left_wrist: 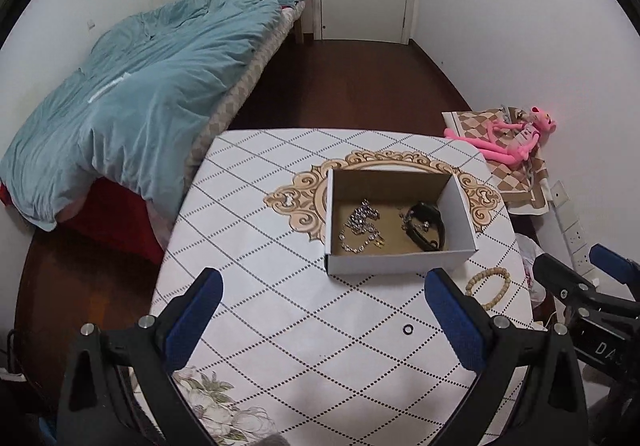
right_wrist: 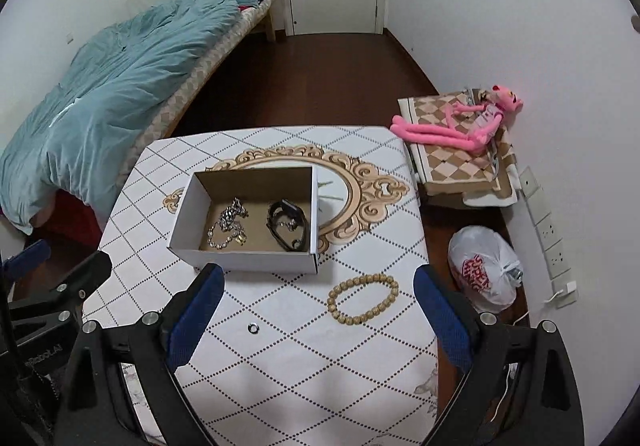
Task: Organize jewelry
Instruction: 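Lift both open tools up and away from the box, then reach the right tool to the wooden bead bracelet and close on it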
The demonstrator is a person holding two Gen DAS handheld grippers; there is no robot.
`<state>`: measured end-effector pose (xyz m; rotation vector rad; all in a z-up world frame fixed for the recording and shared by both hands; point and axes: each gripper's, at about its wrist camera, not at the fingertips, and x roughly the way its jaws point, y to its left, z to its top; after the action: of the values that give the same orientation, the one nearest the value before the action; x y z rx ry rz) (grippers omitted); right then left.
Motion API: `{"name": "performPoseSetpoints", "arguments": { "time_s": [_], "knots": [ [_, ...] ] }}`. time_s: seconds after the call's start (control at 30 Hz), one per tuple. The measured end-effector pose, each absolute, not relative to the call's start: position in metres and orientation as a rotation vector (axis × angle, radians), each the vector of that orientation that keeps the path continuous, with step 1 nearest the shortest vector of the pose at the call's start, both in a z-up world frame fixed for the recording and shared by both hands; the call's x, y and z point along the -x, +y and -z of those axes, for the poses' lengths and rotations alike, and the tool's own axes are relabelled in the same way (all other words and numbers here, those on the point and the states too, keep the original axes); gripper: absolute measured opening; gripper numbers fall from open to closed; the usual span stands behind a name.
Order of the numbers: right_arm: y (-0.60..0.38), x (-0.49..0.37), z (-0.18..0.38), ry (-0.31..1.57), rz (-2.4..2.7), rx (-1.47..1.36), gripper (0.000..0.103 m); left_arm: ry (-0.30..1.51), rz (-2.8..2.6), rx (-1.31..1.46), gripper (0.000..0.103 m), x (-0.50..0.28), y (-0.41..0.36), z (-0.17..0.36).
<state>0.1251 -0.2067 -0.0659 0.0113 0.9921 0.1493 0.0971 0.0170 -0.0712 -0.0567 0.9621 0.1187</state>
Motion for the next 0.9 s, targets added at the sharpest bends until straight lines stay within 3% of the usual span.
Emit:
{"name": "performPoseSetpoints", "arguments": {
  "time_s": [0.63,0.8,0.9],
  "knots": [
    [-0.292,-0.164,0.22,1.192,0.042,-0.174,0.096,1.205,-0.151,0.028,0.103,-0.113,-0.009,0.202],
    [-0.28,-0.178,0.238,1.229,0.04,-0.119,0.056,1.23,-0.152,0.024,0.103,-0.115,-0.011,0.213],
    [-0.271,-0.176,0.243,1.22,0.053,-0.072,0.047,1.23,-0.148,0.009,0.103,-0.115,-0.013,0.216]
  ]
}}
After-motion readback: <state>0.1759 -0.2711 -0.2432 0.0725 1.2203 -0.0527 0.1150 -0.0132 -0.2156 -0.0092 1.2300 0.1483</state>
